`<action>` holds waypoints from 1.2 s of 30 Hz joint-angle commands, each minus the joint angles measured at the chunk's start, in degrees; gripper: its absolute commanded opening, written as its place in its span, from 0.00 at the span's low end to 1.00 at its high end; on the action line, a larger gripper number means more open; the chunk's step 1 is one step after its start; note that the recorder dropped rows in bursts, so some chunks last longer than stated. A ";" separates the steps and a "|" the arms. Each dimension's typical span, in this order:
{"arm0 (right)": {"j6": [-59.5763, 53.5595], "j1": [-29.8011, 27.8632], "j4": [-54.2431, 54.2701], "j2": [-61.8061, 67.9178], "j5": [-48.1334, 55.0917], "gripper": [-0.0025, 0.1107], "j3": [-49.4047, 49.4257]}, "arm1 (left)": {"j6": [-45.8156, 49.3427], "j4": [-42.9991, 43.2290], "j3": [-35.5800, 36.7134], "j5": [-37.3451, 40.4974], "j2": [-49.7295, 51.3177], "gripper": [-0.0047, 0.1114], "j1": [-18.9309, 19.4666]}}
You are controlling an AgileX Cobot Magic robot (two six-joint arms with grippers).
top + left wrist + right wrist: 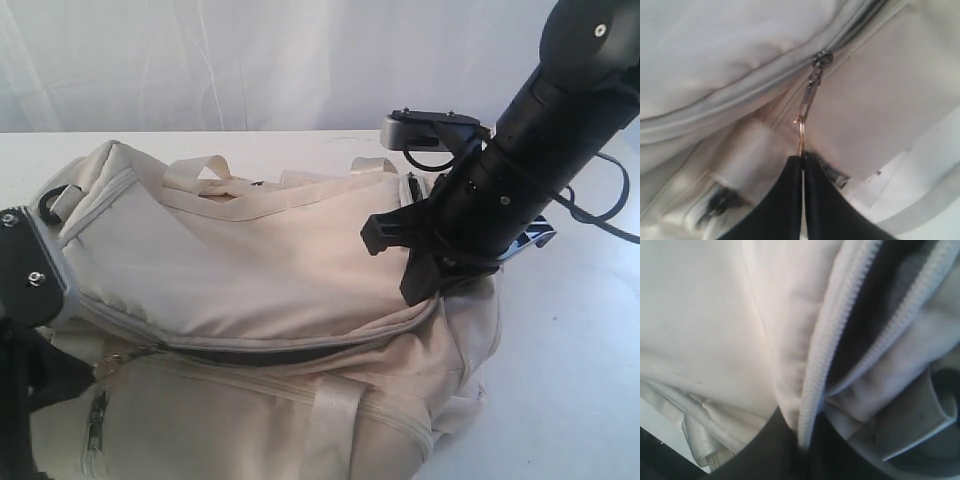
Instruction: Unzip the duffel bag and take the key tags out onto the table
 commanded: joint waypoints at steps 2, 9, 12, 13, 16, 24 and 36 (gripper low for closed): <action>0.02 -0.79 -3.38 -0.61 -1.28 0.05 0.29 | -12.75 16.72 -3.28 14.15 -4.58 0.04 0.27; -1.70 -0.79 -3.38 -0.61 -1.53 0.05 0.29 | -14.23 21.82 -6.44 17.81 -6.80 0.04 0.27; -2.48 -0.79 -3.38 -0.61 -1.76 0.05 0.29 | -14.23 21.38 -6.46 17.43 -6.37 0.04 0.27; -2.60 -0.79 -3.26 -0.61 -1.98 0.05 0.29 | -14.23 20.50 -6.46 17.27 -6.11 0.04 0.27; -5.38 -0.69 -1.06 -0.61 -2.32 0.09 0.29 | -14.00 19.20 -6.46 16.32 -5.22 0.04 0.27; -14.58 -0.69 4.77 -1.52 -2.59 0.50 0.18 | -8.83 11.87 -8.38 15.85 -0.48 0.04 1.98; -27.90 -0.60 9.54 -8.03 -7.10 0.52 0.18 | 27.60 -23.63 -20.80 23.16 10.95 0.04 25.54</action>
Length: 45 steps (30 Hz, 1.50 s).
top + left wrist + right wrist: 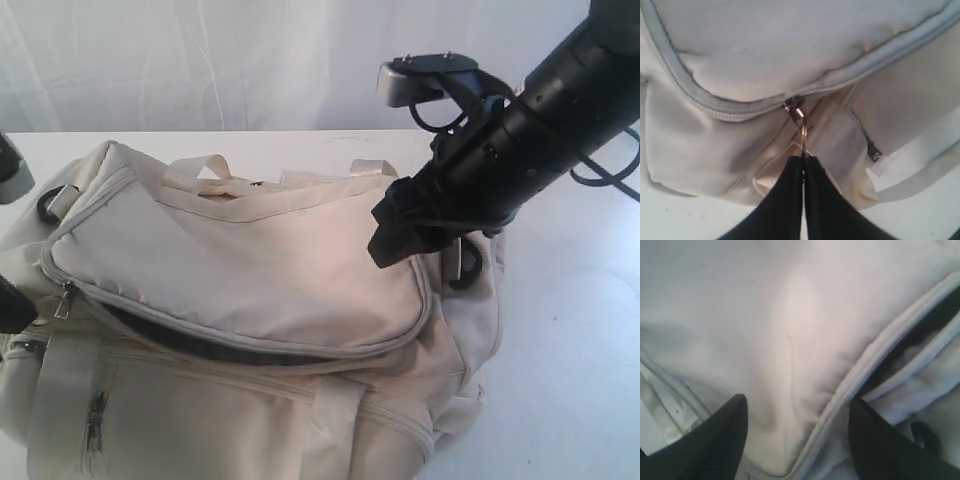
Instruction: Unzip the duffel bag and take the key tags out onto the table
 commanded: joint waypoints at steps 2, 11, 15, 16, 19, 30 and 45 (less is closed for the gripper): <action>-17.65 -0.09 9.08 -3.03 -2.37 0.52 0.18 | 10.00 -11.10 -4.52 3.51 5.33 0.04 8.01; -37.06 12.24 16.60 -1.38 -15.94 0.53 0.18 | 9.86 -11.13 -8.96 12.76 7.65 0.04 11.09; -37.33 19.52 16.06 2.15 -24.68 0.61 0.18 | 7.95 -9.61 -9.86 16.43 7.54 0.04 11.09; -37.33 21.18 16.05 3.40 -26.08 0.62 0.18 | 6.89 -8.92 -9.91 16.71 7.34 0.04 11.09; -38.87 25.17 15.92 6.65 -30.28 0.63 0.18 | 2.76 -4.39 -10.01 16.96 5.30 0.04 11.09; -41.65 32.91 15.92 13.22 -42.00 0.63 0.18 | 1.22 -3.58 -10.01 10.06 2.30 0.04 11.09; -43.20 36.63 15.92 18.91 -46.42 0.09 0.18 | -5.04 3.72 -10.01 8.20 2.91 0.04 11.09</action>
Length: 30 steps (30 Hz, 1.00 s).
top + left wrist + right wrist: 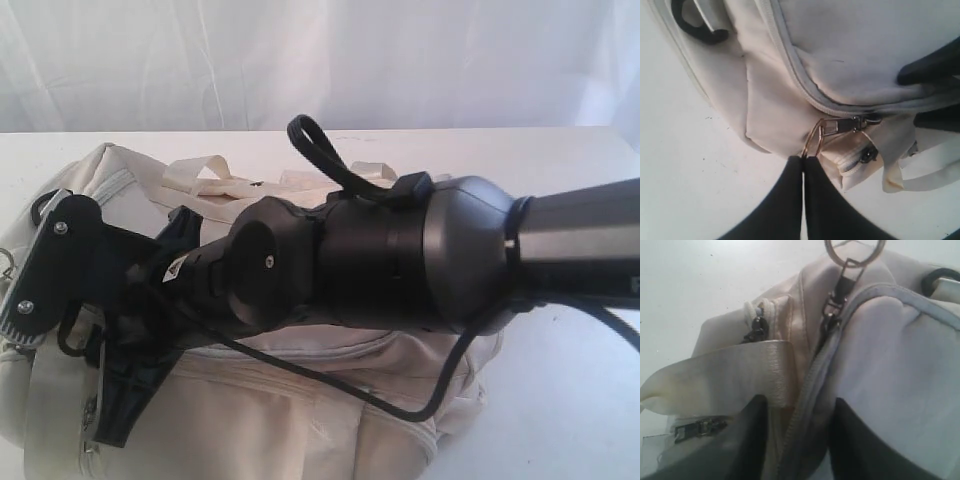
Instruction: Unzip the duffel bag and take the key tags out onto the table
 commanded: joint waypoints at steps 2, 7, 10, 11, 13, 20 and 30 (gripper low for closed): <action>-0.35 0.16 0.08 0.13 1.80 0.02 0.18 | -2.60 3.03 -0.26 -2.48 -0.27 0.04 0.21; -0.09 0.16 0.08 0.13 3.94 0.02 0.18 | -3.36 5.06 -1.87 -2.71 0.07 0.04 0.21; -0.09 0.16 -0.02 0.13 4.30 0.02 0.18 | -5.42 8.28 -3.36 -1.75 0.58 0.04 0.21; 0.04 0.16 -0.02 0.13 4.23 0.02 0.18 | -6.01 9.22 -3.66 -1.77 0.68 0.04 0.21; 0.04 0.16 -0.02 0.13 4.45 0.02 0.18 | -6.45 10.56 -3.79 -2.81 0.79 0.04 0.21; 0.29 0.16 -0.02 0.13 6.07 0.02 0.44 | -4.85 8.91 -6.95 -6.49 9.03 0.04 0.21; 2.97 0.16 -0.02 0.13 6.07 0.02 0.44 | 2.99 2.77 -22.88 0.48 23.31 0.04 0.21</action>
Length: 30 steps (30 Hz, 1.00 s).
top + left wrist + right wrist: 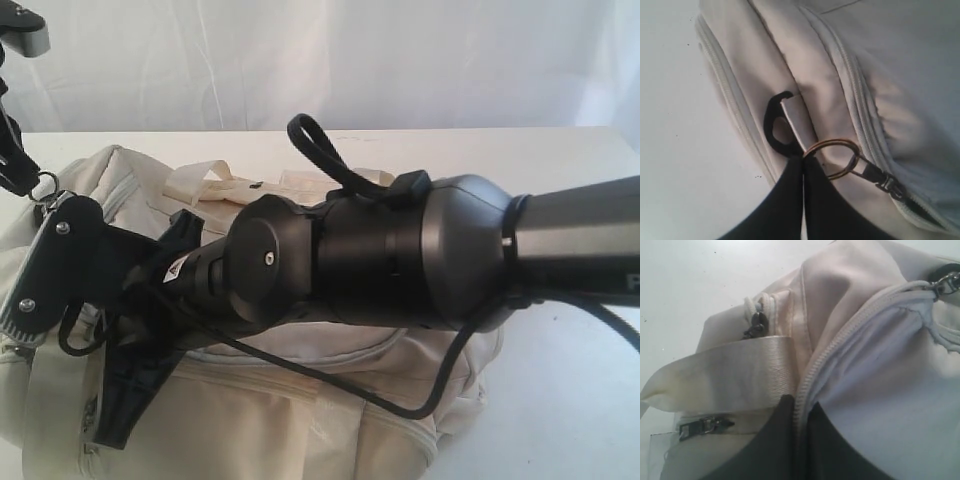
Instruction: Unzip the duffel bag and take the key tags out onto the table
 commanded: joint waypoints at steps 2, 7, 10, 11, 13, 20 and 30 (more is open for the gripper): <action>1.86 0.16 -0.15 -0.11 4.26 0.02 0.55 | 0.82 0.37 -3.78 -1.69 2.52 0.04 0.21; 3.42 0.16 -0.15 0.12 5.00 0.02 0.55 | 4.69 -4.35 -8.14 -1.48 5.32 0.04 0.21; 3.78 0.16 -0.15 0.45 5.00 0.02 0.55 | 5.48 -5.26 -11.21 -0.35 8.27 0.04 0.21; 4.32 0.16 -0.15 0.58 5.00 0.02 0.55 | 5.48 -5.26 -12.07 -0.18 9.01 0.04 0.21; 4.84 0.16 -0.28 0.68 5.00 0.02 0.55 | 5.48 -5.12 -14.07 -0.05 10.76 0.04 0.21; 4.84 0.16 -0.38 1.54 5.00 0.02 0.55 | 5.48 -4.76 -20.07 -0.41 15.05 0.04 0.21; 4.89 0.16 -0.62 1.55 5.42 0.02 0.55 | 5.27 -4.90 -30.19 -2.24 25.89 0.04 0.21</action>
